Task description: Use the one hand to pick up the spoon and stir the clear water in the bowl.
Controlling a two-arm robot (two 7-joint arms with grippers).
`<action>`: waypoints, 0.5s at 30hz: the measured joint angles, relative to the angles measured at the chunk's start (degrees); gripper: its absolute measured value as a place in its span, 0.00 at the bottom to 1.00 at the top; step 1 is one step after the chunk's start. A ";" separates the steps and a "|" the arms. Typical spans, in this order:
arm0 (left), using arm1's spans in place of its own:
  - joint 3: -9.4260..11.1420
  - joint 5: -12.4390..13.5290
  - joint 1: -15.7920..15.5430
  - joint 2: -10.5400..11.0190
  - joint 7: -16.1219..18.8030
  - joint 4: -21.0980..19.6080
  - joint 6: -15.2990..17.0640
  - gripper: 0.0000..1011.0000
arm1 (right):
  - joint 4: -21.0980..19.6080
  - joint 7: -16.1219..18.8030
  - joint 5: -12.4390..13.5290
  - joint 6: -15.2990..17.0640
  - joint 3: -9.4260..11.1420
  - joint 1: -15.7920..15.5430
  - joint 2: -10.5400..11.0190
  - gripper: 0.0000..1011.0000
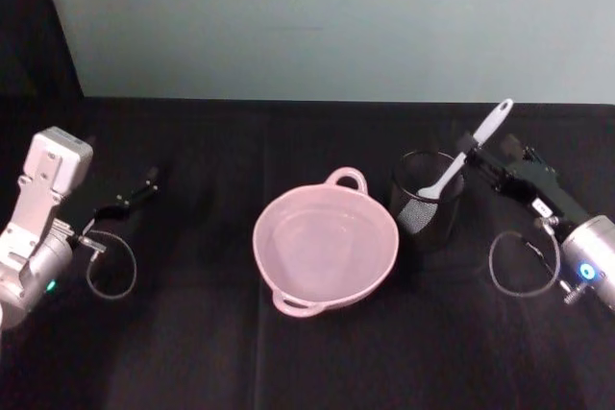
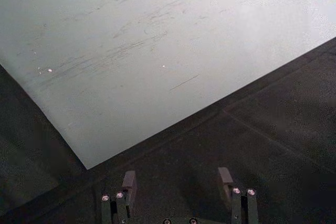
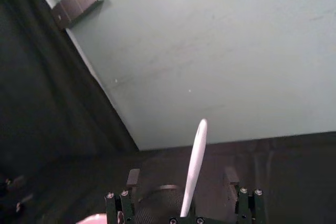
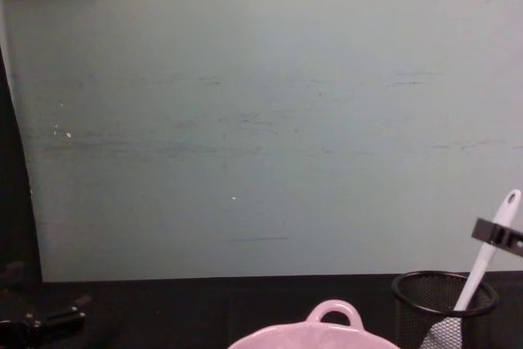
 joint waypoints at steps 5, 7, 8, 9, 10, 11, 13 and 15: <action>0.00 0.00 0.00 0.00 0.00 0.00 0.00 1.00 | -4.41 -3.37 -2.60 2.61 -0.27 -2.81 3.63 0.99; 0.00 0.00 0.00 0.00 0.00 0.00 0.00 1.00 | -5.72 -5.04 -4.37 3.61 -0.39 -3.35 4.94 0.99; 0.00 0.01 0.00 0.00 0.00 0.00 0.00 1.00 | -6.42 -5.90 -5.39 4.14 -0.47 -3.60 5.60 0.99; 0.00 0.00 0.00 0.00 0.00 0.00 0.00 1.00 | -7.44 -7.38 -7.19 5.09 -0.60 -3.94 6.62 0.99; 0.00 0.00 0.00 0.00 0.00 0.00 0.00 1.00 | -7.91 -8.24 -8.29 5.62 -0.70 -4.05 7.08 0.99; 0.00 0.00 0.00 0.00 0.00 0.00 0.00 1.00 | -8.40 -8.90 -9.26 6.09 -0.82 -4.12 7.54 0.99; 0.00 0.00 0.00 0.00 0.00 0.00 0.00 1.00 | -9.36 -11.68 -12.72 7.71 -1.34 -4.14 8.56 0.99; 0.00 0.00 0.00 0.00 0.00 0.00 0.00 1.00 | -9.77 -14.12 -15.76 8.81 -1.97 -3.89 8.97 0.99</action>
